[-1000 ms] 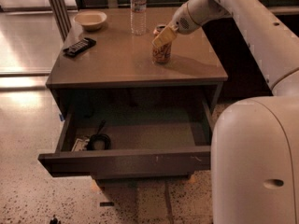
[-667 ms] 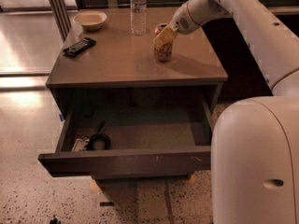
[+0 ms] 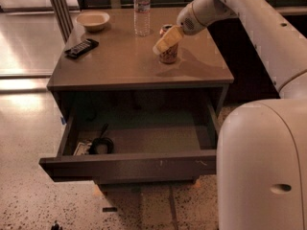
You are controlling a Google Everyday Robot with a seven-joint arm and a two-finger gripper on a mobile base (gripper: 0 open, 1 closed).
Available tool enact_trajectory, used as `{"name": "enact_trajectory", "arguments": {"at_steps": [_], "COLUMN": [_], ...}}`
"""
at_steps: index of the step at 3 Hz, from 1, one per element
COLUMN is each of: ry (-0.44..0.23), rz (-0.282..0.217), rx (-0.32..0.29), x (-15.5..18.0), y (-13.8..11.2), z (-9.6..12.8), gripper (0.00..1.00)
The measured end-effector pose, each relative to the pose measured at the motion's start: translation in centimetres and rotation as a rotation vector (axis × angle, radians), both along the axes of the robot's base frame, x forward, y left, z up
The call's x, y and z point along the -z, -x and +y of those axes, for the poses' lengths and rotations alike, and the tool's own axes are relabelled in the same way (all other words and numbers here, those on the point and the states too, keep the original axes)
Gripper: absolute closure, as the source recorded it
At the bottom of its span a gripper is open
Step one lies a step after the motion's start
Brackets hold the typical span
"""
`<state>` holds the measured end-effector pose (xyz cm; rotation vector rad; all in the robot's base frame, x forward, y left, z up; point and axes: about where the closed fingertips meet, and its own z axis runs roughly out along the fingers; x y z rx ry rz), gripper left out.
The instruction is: Pick orange can from top drawer and place on counter
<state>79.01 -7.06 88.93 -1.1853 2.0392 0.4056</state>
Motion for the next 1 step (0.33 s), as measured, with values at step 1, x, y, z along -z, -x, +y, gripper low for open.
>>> {"name": "enact_trajectory", "arguments": {"at_steps": [1], "ry": [0.0], "rz": [0.0], "rx": [0.0], "x": [0.0], "y": [0.0], "z": [0.0], "gripper": [0.0]}}
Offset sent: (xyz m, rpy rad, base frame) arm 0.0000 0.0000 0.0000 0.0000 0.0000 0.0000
